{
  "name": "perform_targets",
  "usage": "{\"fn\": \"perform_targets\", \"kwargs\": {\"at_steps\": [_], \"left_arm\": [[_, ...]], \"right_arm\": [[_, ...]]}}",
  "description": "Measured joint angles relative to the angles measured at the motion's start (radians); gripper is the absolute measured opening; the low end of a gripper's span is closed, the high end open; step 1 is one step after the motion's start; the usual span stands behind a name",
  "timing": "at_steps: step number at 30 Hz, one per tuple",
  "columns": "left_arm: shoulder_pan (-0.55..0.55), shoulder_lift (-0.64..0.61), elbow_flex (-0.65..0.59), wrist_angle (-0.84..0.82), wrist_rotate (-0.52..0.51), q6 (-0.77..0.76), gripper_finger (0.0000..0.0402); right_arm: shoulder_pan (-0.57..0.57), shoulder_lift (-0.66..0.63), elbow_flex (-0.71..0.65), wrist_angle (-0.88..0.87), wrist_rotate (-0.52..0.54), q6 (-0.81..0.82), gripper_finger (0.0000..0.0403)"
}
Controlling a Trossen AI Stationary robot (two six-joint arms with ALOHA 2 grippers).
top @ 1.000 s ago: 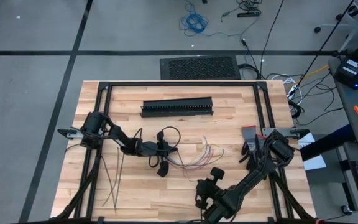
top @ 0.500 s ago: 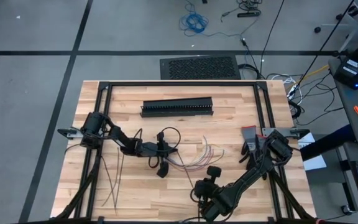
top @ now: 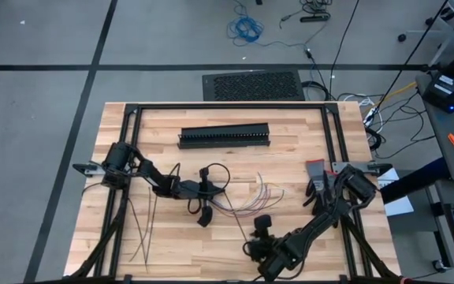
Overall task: Ziptie cables
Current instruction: Wrap the zip tie around the cable wires
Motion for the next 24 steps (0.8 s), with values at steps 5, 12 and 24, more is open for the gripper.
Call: {"fn": "perform_targets", "kwargs": {"at_steps": [5, 12, 24], "left_arm": [[0.008, 0.0, 0.0, 0.0, 0.002, -0.049, 0.0], [0.008, 0.0, 0.0, 0.001, 0.002, -0.052, 0.0], [0.009, 0.0, 0.003, -0.002, 0.001, -0.053, 0.0]], "right_arm": [[-0.01, 0.005, -0.018, 0.119, 0.024, -0.067, 0.0138], [-0.038, 0.067, -0.015, 0.266, 0.051, -0.18, 0.0136], [-0.098, 0.1, -0.018, 0.416, 0.082, -0.275, 0.0135]]}}
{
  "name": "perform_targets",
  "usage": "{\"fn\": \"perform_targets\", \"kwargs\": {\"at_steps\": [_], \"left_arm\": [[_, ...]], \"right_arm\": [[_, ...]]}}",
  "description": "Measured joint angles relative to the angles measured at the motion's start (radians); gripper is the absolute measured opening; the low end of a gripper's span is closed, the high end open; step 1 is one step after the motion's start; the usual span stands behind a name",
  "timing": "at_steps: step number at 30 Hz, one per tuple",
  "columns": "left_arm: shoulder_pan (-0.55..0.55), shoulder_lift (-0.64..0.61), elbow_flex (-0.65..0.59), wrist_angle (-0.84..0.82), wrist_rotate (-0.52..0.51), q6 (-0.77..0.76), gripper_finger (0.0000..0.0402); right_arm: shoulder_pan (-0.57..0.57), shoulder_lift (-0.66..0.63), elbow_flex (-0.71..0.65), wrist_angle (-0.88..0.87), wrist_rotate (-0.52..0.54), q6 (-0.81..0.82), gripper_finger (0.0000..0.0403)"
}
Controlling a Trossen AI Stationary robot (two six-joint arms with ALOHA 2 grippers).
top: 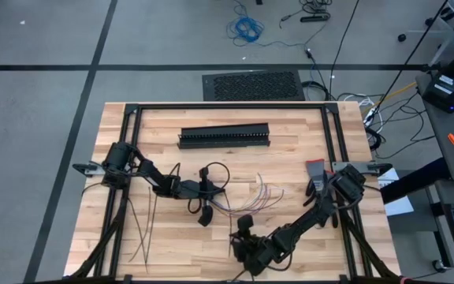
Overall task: Ziptie cables
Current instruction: Wrap the zip tie around the cable wires
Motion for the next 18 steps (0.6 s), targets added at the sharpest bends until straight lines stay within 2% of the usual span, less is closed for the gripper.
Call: {"fn": "perform_targets", "kwargs": {"at_steps": [7, 12, 18], "left_arm": [[-0.001, 0.001, 0.019, -0.015, 0.008, 0.001, 0.0], [-0.001, 0.001, 0.03, -0.034, 0.008, 0.001, 0.0], [-0.001, -0.001, 0.037, -0.071, 0.017, 0.0, 0.0]], "right_arm": [[-0.056, 0.005, -0.002, 0.059, 0.007, -0.003, 0.0135], [-0.086, 0.007, -0.004, 0.094, 0.093, 0.03, 0.0135], [-0.09, 0.0, -0.003, 0.078, 0.099, 0.046, 0.0135]]}}
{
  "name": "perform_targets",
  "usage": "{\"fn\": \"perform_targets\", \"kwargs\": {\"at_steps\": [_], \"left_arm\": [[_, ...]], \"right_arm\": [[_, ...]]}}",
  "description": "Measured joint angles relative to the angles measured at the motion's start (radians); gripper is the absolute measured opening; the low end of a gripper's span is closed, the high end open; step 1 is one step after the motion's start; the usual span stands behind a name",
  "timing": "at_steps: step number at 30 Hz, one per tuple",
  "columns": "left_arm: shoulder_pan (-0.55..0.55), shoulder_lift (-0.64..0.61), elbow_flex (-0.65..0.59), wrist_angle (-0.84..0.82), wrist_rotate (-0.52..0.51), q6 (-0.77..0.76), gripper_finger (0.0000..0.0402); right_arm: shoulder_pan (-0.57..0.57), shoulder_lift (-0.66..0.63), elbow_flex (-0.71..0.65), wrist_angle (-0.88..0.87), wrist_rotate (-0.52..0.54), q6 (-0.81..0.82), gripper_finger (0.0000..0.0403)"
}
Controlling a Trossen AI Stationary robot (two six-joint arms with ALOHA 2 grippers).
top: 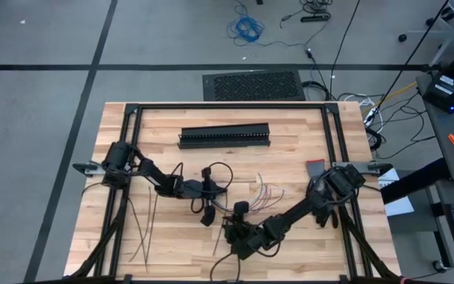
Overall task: Ziptie cables
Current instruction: Wrap the zip tie around the cable wires
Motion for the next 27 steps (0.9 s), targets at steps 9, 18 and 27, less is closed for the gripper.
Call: {"fn": "perform_targets", "kwargs": {"at_steps": [9, 18, 27], "left_arm": [[-0.038, -0.001, 0.0, -0.004, 0.041, -0.02, 0.0], [-0.066, 0.001, 0.022, -0.007, 0.111, -0.018, 0.0], [-0.098, 0.004, 0.072, -0.035, 0.148, -0.085, 0.0]], "right_arm": [[0.056, -0.081, -0.005, -0.198, -0.028, 0.108, 0.0135], [0.109, -0.106, 0.002, -0.439, -0.07, 0.243, 0.0134], [0.135, -0.105, 0.001, -0.344, -0.12, 0.243, 0.0134]]}}
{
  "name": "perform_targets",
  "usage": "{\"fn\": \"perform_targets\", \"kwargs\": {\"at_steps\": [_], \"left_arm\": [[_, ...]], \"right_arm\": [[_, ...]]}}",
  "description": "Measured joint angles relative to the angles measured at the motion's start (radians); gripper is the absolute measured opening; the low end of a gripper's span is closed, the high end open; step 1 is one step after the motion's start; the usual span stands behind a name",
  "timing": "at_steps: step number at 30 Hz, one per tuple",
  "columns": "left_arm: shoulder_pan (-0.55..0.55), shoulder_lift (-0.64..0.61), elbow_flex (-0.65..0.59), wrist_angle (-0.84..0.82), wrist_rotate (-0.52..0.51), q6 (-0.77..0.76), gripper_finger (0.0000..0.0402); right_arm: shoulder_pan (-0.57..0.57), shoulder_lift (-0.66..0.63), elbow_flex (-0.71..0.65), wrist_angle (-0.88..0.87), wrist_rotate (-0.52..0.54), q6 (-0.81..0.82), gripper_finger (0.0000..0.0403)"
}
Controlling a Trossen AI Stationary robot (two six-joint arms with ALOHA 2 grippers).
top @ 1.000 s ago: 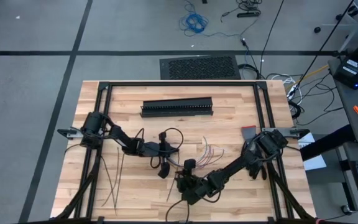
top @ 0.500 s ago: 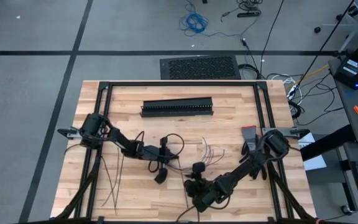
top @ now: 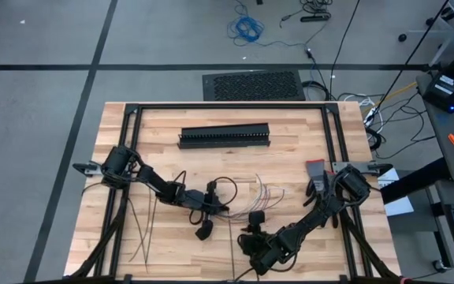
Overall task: Ziptie cables
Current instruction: Wrap the zip tie around the cable wires
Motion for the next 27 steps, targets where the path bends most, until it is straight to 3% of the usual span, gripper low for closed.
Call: {"fn": "perform_targets", "kwargs": {"at_steps": [11, 16, 24, 27], "left_arm": [[-0.027, 0.0, 0.105, -0.121, -0.186, -0.162, 0.0], [-0.027, 0.0, 0.124, -0.119, -0.205, -0.199, 0.0], [-0.027, 0.0, 0.124, -0.122, -0.216, -0.242, 0.0], [-0.027, -0.001, 0.128, -0.124, -0.222, -0.254, 0.0]], "right_arm": [[-0.001, 0.0, 0.002, -0.023, -0.001, 0.008, 0.0134], [-0.005, 0.0, 0.003, -0.069, 0.0, 0.009, 0.0134], [0.02, -0.036, 0.003, -0.413, -0.026, 0.162, 0.0134], [0.041, -0.062, -0.003, -0.459, -0.052, 0.181, 0.0134]]}}
